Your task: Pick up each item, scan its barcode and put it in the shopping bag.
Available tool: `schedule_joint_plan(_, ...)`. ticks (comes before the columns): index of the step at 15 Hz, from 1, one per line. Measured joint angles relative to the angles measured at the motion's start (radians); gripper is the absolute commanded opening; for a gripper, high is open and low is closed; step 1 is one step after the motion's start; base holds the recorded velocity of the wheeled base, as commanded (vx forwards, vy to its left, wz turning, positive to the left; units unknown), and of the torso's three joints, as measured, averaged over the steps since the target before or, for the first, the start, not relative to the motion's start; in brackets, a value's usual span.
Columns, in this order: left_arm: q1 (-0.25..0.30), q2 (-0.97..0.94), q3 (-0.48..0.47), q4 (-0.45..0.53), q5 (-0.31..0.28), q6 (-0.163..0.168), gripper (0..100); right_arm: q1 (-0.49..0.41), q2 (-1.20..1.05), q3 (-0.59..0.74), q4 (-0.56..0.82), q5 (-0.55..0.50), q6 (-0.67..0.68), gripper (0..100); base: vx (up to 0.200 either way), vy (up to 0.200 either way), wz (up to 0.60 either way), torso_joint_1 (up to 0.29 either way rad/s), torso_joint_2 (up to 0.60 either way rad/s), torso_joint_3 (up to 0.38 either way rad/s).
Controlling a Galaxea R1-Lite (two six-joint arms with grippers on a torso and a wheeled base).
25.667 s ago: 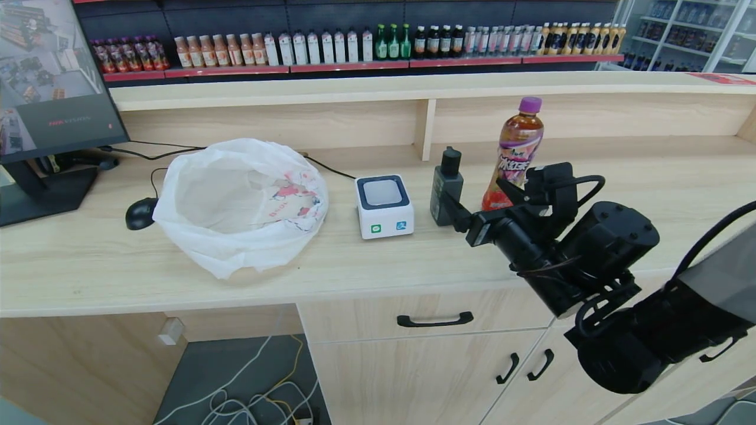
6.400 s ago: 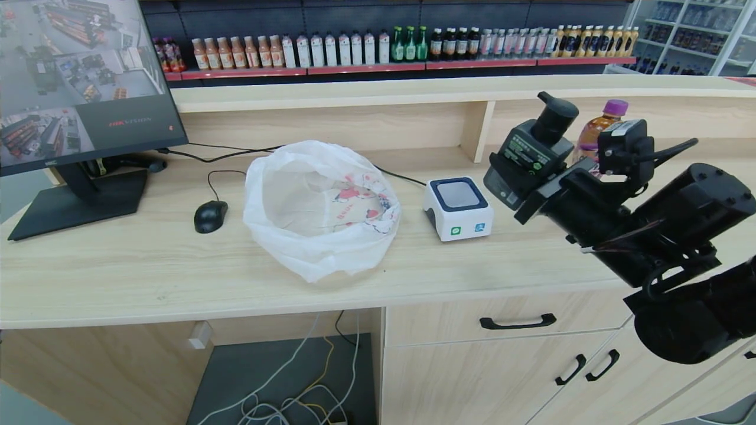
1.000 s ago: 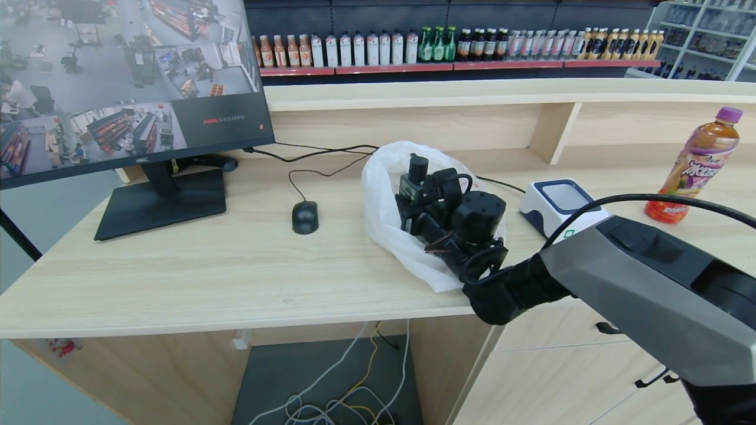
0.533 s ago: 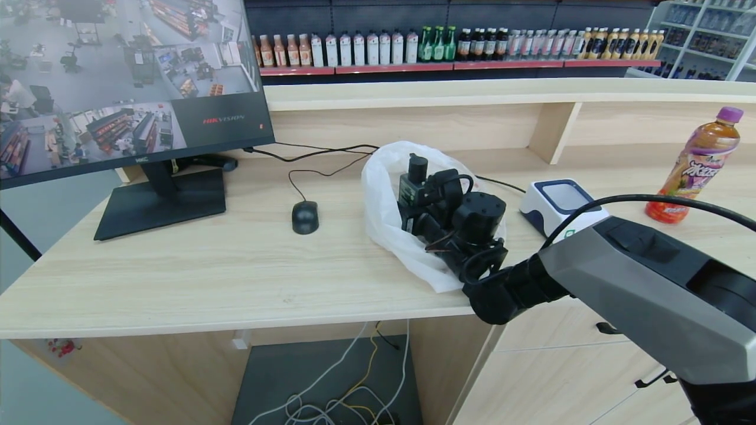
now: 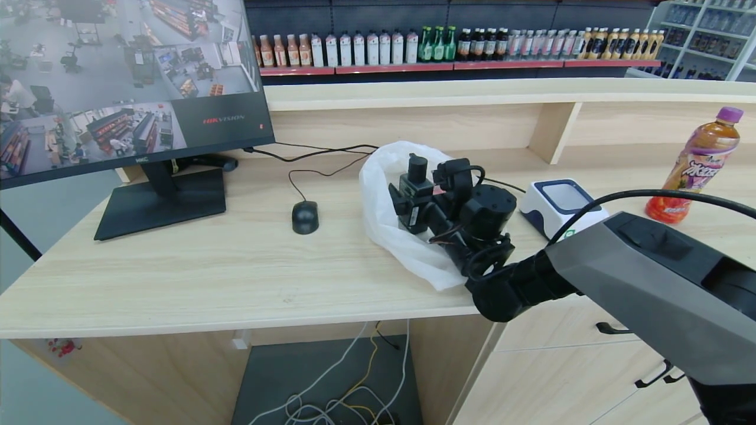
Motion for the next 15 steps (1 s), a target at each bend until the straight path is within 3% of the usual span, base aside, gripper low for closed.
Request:
schedule_joint_plan(7,0.000,0.000,0.000,0.001,0.000,0.004,100,0.000,-0.122,0.152,-0.049,0.000,-0.003,100,0.000,0.000,0.00,0.000,0.00,0.000)
schedule_joint_plan(11,0.000,0.000,0.000,0.001,0.000,0.004,100,0.000,-0.234,0.330,-0.138,0.005,0.006,100,0.000,0.000,0.00,0.000,0.00,0.000)
schedule_joint_plan(15,0.000,0.000,0.000,0.000,0.000,0.000,100,0.000,-0.332,0.596,-0.306,0.008,0.026,100,0.000,0.000,0.00,0.000,0.00,0.000)
